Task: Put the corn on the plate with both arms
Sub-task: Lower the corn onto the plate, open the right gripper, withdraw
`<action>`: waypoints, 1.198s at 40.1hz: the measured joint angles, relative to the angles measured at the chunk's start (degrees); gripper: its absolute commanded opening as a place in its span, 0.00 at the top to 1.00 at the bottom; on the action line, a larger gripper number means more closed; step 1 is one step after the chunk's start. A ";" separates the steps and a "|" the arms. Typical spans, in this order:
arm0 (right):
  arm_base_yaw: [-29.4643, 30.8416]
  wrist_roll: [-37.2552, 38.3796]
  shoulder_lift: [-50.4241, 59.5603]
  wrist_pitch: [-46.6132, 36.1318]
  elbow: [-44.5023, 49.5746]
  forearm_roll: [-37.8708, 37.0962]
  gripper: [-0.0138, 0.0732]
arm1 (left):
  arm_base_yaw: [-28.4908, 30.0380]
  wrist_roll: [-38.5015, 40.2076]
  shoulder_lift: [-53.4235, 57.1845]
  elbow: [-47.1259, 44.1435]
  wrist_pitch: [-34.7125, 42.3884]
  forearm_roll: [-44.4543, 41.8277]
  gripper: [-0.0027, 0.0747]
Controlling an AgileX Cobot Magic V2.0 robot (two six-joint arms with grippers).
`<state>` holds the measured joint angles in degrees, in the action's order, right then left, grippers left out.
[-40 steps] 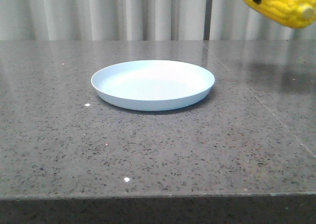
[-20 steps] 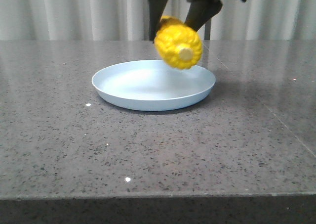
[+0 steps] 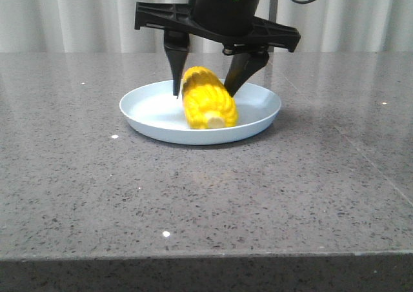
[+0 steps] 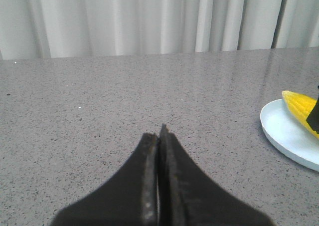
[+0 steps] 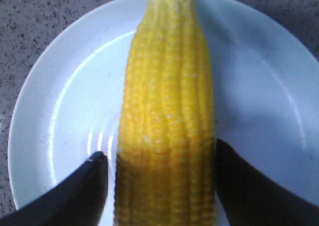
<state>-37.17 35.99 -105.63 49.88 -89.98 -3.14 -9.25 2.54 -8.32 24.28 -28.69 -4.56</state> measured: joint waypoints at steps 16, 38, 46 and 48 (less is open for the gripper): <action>9.81 -4.46 8.30 5.45 -1.75 0.57 0.61 | 0.00 0.00 0.00 0.00 0.00 0.00 0.99; 24.91 -20.31 17.13 16.21 0.95 -2.88 0.91 | 0.00 0.00 0.00 0.00 0.00 0.00 0.99; 27.35 -23.13 22.27 12.87 9.56 -1.83 0.91 | 0.00 0.00 0.00 0.00 0.00 0.00 0.99; 27.78 -23.65 23.49 12.18 12.48 -1.83 0.91 | 0.00 0.00 0.00 0.00 0.00 0.00 0.99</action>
<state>-9.39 12.35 -82.14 62.05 -77.50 -4.98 -9.25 2.54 -8.32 24.28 -28.69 -4.56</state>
